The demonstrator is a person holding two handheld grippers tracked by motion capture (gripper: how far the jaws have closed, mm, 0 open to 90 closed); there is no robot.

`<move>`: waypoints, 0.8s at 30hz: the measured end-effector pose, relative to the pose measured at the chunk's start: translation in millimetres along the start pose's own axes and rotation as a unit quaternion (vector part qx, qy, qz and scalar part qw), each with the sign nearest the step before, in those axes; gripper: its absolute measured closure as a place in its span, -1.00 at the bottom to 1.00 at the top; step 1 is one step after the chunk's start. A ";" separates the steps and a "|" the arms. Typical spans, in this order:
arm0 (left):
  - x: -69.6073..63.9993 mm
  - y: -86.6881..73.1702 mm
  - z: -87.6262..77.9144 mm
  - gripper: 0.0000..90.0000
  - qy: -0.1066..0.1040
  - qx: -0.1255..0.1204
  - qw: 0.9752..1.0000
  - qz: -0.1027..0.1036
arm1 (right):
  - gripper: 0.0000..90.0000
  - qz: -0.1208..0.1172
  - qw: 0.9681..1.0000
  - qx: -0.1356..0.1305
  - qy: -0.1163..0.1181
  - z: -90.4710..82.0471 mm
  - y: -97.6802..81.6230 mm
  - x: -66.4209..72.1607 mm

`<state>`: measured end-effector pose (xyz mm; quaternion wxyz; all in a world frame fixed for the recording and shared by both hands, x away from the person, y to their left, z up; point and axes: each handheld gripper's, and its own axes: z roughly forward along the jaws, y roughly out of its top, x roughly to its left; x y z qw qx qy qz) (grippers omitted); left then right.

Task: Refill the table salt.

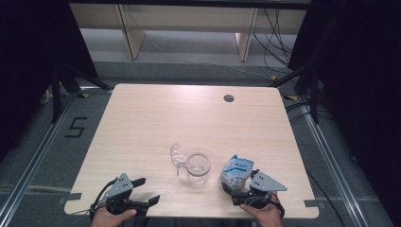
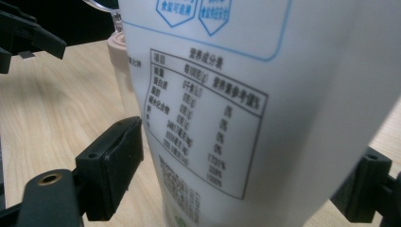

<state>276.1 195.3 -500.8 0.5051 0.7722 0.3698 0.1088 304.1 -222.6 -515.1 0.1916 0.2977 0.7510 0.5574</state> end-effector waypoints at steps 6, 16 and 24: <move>0.4 -0.2 0.4 -0.66 -0.002 0.000 1.000 0.001 | -0.52 -0.011 1.000 -0.006 -0.001 3.7 -0.2 1.1; 1.3 0.4 -0.3 -0.66 0.000 0.005 1.000 0.015 | -0.42 -0.017 1.000 -0.024 0.011 8.6 0.8 -2.3; 0.4 -0.4 1.0 -0.66 -0.002 0.004 1.000 0.010 | -0.32 -0.036 0.999 -0.030 0.013 9.3 1.7 -4.6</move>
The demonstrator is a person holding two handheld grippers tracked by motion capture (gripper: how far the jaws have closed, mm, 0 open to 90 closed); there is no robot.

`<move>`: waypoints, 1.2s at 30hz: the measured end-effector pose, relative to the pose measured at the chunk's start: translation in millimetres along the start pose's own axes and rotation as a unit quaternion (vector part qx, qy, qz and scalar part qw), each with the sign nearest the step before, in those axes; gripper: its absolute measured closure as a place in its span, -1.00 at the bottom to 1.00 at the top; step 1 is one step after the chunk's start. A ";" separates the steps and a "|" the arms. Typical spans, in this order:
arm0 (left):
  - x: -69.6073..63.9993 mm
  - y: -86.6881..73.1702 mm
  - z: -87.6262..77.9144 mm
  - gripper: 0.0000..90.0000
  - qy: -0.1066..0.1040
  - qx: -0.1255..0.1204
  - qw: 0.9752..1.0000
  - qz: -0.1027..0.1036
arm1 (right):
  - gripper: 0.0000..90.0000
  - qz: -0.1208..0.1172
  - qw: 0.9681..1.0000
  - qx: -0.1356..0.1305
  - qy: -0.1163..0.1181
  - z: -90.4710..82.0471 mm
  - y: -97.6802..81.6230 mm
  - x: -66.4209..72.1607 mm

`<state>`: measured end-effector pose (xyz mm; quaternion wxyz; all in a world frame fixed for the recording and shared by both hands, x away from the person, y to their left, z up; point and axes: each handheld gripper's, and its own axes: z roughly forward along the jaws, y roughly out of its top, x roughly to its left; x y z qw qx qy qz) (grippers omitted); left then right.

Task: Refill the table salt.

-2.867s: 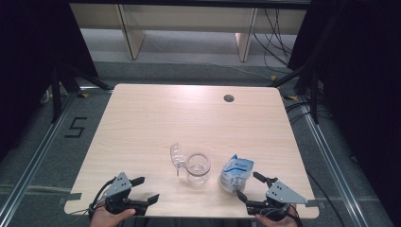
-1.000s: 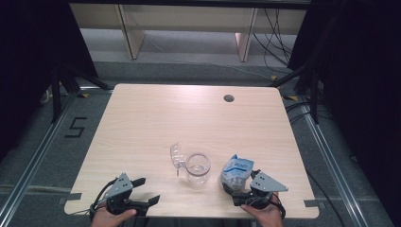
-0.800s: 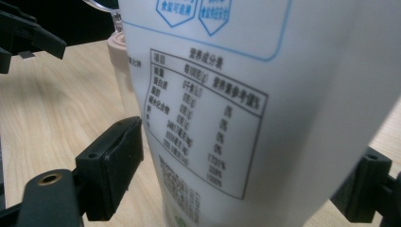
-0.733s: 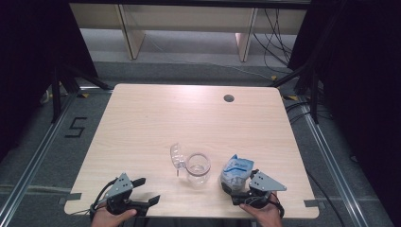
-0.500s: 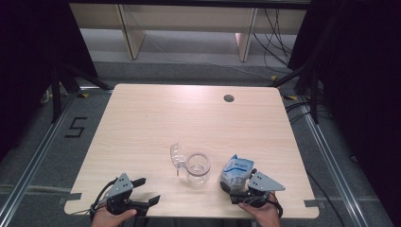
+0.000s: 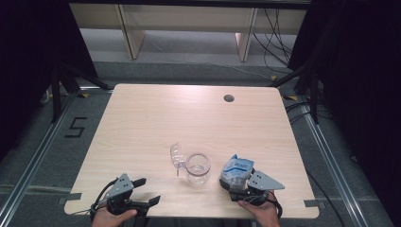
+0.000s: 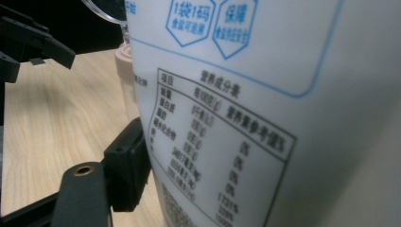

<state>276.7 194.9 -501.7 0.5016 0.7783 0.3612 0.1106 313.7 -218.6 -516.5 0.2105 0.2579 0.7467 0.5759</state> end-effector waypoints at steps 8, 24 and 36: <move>-1.1 -0.4 0.6 -0.66 0.000 0.001 1.000 -0.003 | -0.26 0.009 1.000 -0.005 0.016 2.5 -0.4 0.2; -0.9 -0.7 1.2 -0.66 -0.003 0.002 1.000 -0.003 | -0.20 0.000 1.000 -0.018 0.006 6.2 0.1 -0.5; -1.0 -0.6 1.1 -0.66 -0.002 0.001 1.000 -0.006 | -0.08 0.012 1.000 -0.003 0.011 3.3 1.8 -0.3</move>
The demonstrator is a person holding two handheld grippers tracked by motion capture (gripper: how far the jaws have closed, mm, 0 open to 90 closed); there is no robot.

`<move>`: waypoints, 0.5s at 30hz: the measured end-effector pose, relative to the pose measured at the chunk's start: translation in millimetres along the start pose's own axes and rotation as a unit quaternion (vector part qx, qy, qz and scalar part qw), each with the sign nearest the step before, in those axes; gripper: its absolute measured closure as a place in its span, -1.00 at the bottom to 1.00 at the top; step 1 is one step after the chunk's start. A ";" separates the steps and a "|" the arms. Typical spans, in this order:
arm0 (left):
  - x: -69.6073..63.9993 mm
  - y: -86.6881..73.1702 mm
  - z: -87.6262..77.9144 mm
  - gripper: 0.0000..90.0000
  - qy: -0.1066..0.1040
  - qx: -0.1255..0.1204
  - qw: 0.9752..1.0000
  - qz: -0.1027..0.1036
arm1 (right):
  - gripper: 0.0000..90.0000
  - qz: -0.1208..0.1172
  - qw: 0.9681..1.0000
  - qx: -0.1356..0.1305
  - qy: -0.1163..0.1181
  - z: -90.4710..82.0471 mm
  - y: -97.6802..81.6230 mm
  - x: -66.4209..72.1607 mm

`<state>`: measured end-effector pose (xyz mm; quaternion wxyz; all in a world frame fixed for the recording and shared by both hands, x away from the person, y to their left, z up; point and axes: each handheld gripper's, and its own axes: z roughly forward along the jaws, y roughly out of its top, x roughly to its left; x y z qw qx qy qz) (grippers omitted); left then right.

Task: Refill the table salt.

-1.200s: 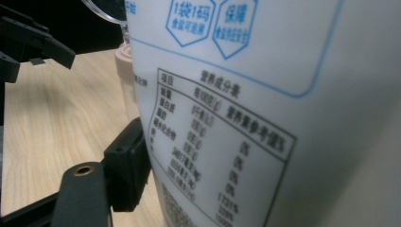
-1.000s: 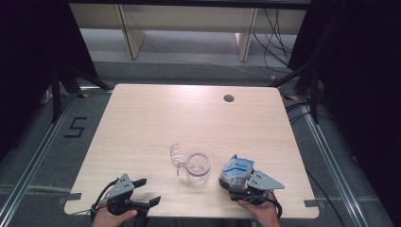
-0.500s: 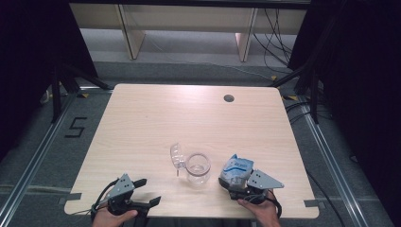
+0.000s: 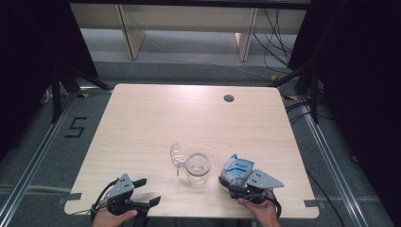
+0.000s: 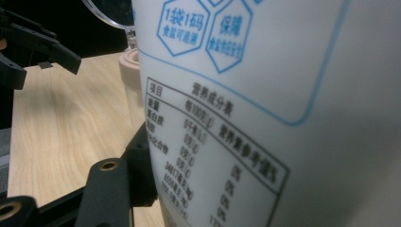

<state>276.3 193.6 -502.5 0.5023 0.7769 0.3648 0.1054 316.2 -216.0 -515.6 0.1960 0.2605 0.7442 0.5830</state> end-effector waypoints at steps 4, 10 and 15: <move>1.2 0.8 -1.0 -0.65 0.001 0.003 1.000 0.014 | -0.06 0.002 1.000 0.002 0.000 -0.2 0.8 0.5; 1.4 0.9 -1.0 -0.65 0.002 0.004 1.000 0.014 | -0.04 -0.003 1.000 0.006 -0.014 -2.0 2.9 -1.3; 0.4 0.4 -0.2 -0.65 0.002 0.000 1.000 0.004 | -0.03 0.002 1.000 0.017 -0.020 -2.6 4.6 -0.3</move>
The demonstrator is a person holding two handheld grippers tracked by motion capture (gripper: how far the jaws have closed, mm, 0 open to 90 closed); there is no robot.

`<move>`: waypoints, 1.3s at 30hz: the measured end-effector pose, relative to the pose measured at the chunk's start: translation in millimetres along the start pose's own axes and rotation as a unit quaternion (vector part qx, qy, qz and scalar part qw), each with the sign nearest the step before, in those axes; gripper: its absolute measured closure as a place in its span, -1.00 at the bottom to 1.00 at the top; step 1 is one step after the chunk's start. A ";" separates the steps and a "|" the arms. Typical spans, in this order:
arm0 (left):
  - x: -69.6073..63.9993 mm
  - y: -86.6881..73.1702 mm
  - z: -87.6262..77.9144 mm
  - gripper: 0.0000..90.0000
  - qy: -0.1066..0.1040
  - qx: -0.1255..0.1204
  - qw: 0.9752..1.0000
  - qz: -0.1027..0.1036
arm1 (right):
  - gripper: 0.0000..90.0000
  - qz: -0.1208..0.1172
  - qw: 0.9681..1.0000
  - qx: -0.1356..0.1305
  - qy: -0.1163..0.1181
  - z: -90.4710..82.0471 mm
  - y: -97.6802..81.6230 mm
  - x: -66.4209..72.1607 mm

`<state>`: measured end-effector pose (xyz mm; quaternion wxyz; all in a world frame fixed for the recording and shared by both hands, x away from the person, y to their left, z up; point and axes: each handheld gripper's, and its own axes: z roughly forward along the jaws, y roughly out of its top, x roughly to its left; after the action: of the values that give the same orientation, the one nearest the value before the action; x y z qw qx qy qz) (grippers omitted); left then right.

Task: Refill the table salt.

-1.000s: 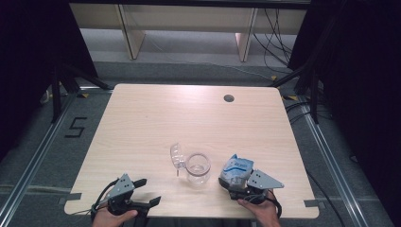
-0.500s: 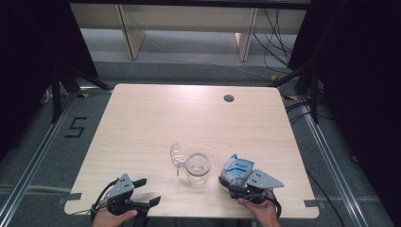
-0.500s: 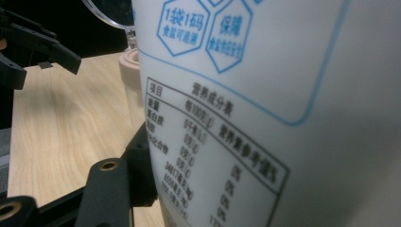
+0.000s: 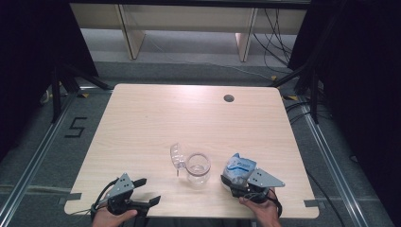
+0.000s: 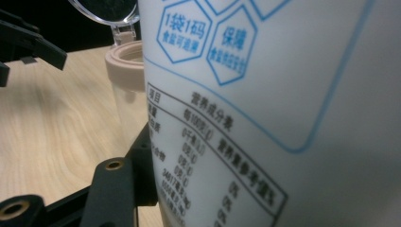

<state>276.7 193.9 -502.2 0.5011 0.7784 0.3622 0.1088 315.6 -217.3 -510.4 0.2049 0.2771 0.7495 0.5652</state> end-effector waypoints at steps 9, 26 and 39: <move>2.1 -0.7 0.9 -0.65 0.002 0.005 1.000 0.010 | -0.03 -0.038 0.999 0.006 -0.039 -2.4 9.7 -1.8; 0.6 -0.7 0.9 -0.65 0.003 0.007 1.000 0.013 | -0.02 -0.106 0.985 0.059 -0.120 6.8 24.4 -1.0; 0.3 -1.8 2.4 -0.65 0.000 0.004 1.000 0.008 | -0.01 -0.175 0.974 0.063 -0.133 18.9 31.3 -2.1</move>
<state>277.4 192.9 -504.9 0.4975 0.7830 0.3564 0.1111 334.7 -198.3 -485.6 0.3801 0.2267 0.7867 0.4303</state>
